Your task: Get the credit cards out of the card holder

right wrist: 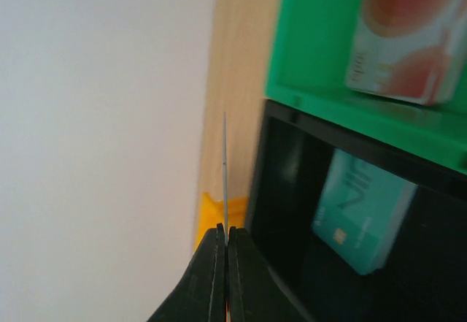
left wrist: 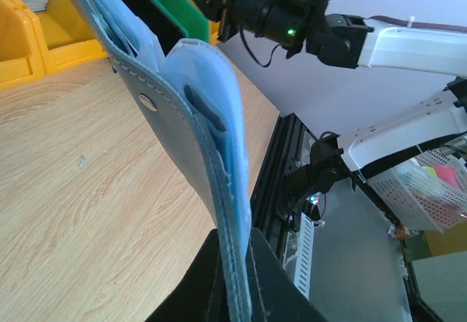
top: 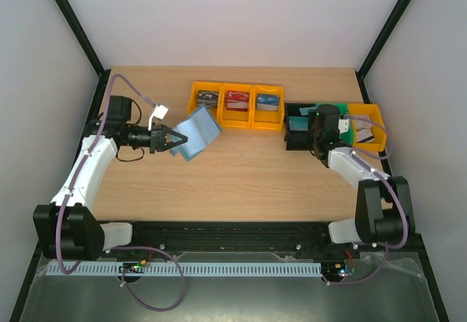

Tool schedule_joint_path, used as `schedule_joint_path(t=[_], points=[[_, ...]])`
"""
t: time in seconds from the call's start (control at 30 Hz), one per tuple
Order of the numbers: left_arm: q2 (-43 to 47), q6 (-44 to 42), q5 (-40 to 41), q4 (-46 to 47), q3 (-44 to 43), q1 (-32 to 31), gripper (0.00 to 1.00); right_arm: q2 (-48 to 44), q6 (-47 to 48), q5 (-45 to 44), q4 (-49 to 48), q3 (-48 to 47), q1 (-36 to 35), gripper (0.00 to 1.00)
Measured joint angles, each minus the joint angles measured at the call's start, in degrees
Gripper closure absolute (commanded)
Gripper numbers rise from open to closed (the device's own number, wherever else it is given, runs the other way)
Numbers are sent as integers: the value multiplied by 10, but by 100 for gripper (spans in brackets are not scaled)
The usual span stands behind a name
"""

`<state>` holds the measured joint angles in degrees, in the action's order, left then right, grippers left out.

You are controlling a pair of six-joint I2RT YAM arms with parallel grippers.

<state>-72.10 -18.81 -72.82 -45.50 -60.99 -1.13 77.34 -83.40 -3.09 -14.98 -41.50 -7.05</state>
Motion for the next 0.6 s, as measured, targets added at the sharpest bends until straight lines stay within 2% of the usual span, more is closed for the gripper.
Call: schedule_joint_path(t=[0.2, 0.6], points=[[0, 0, 0, 0, 0, 0, 98, 74, -94, -35, -1, 0, -26, 99], [0, 0, 0, 1, 1, -2, 98, 182, -163, -64, -19, -36, -42, 98]])
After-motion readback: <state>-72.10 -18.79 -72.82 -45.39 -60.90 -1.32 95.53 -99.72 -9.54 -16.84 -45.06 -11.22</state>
